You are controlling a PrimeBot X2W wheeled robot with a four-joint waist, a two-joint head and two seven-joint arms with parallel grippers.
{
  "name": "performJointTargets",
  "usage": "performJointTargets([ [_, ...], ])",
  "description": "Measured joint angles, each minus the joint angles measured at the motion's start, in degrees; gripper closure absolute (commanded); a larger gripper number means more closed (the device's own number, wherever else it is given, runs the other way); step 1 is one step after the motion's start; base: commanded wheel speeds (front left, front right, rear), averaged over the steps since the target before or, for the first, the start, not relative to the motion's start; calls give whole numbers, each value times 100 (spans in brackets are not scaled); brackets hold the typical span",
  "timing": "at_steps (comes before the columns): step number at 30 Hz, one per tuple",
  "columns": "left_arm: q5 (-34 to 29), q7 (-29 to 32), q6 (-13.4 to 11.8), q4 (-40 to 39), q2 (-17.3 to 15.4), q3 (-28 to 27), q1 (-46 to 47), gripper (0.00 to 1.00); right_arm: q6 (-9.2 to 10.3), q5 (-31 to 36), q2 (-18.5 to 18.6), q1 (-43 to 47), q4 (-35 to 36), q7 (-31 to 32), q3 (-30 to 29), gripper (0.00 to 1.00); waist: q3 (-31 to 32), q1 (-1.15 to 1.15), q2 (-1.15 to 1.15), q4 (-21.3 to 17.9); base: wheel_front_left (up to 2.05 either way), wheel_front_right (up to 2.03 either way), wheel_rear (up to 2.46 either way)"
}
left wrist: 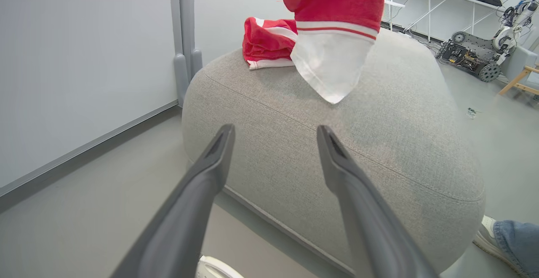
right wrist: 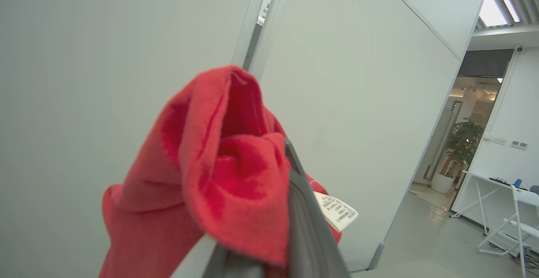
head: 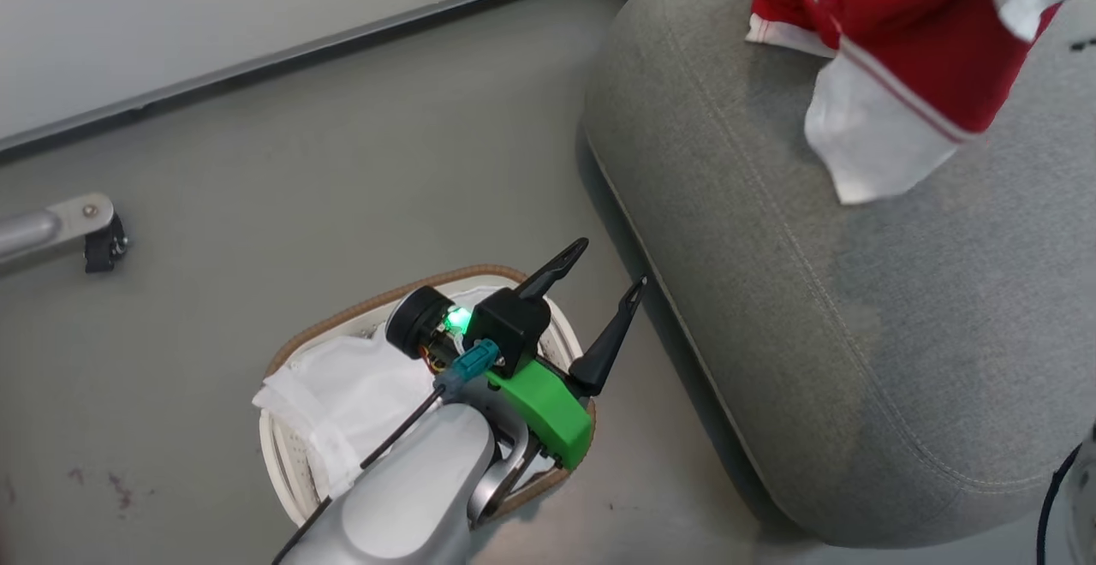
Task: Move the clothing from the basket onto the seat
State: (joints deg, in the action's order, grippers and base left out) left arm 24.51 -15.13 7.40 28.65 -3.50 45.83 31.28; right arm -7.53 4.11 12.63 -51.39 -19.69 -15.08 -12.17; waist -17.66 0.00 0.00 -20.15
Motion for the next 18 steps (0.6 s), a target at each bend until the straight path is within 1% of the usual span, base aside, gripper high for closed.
performJointTargets([
  [4,-63,0,0,-108,-105,21,202,0,0,-62,324,-595,-327,0,-354,100,-342,0,0,128,0,0,0],
  [9,-158,0,0,-199,-211,55,433,0,0,-65,701,-949,-937,1,-910,100,-793,1,0,259,0,0,0],
  [11,-194,1,-1,-222,-256,35,530,0,0,-25,834,-961,-1170,1,-1162,100,-994,1,0,317,0,0,0],
  [14,-215,30,-1,-248,-299,36,648,0,0,90,1014,-875,-1294,0,-1436,100,-1271,1,0,399,0,0,0],
  [16,-245,35,-9,-268,-325,15,709,0,0,94,1024,-695,-1359,0,-1642,100,-1442,1,0,452,0,0,0],
  [18,-254,36,-22,-293,-366,5,736,0,0,137,933,-436,-1466,0,-1827,100,-1619,1,0,504,0,0,0],
])
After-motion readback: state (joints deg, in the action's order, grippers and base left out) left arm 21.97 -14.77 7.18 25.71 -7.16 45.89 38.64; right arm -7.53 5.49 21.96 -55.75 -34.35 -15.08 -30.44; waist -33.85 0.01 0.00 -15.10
